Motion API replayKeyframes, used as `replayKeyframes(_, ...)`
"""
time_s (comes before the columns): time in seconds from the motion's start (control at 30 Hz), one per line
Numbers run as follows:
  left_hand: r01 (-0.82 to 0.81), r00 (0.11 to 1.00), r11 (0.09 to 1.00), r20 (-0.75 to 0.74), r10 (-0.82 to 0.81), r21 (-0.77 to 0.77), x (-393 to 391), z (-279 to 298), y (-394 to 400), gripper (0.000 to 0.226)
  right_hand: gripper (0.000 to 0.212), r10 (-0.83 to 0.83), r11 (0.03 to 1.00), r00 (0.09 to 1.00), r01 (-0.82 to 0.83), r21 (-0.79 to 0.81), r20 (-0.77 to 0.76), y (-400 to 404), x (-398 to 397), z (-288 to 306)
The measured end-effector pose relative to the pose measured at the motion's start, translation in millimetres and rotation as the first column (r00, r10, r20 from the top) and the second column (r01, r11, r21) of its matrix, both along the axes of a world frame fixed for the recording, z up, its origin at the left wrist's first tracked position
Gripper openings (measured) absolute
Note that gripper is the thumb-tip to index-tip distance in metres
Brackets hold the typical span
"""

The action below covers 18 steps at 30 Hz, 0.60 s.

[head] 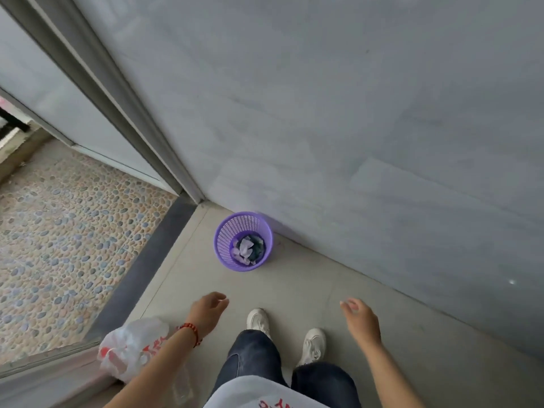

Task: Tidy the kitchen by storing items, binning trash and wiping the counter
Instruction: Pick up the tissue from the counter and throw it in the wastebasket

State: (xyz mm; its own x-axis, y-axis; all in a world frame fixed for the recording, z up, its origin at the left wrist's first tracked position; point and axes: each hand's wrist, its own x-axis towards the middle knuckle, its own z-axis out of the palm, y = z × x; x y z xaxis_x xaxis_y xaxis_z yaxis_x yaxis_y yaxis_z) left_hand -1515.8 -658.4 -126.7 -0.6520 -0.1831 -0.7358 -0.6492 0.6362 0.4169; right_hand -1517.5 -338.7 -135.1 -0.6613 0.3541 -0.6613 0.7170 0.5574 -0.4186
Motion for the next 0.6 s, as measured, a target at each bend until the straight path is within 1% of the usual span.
replayKeyframes(0.17,0.255,0.967,0.966,-0.002,-0.255,-0.041,-29.4,11.4,58.1,0.031,0.032,-0.256,0.967,0.967,0.256,0.019,0.007,61.8,68.9,6.8)
replayKeyframes(0.3,0.384,0.920,0.923,-0.084,-0.384,-0.011,-36.7,27.0,134.6,0.029,0.030,-0.413,0.911,0.911,0.412,0.029,0.016,109.5,130.2,9.7)
replayKeyframes(0.47,0.523,0.844,0.852,-0.146,-0.515,0.018,-13.8,39.3,251.6,0.030,0.031,-0.573,0.820,0.820,0.573,0.007,0.007,173.1,212.6,9.9)
replayKeyframes(0.6,0.637,0.768,0.769,-0.129,-0.627,0.056,22.7,41.5,344.3,0.028,0.032,-0.666,0.746,0.746,0.666,-0.029,0.017,221.9,277.0,12.4)
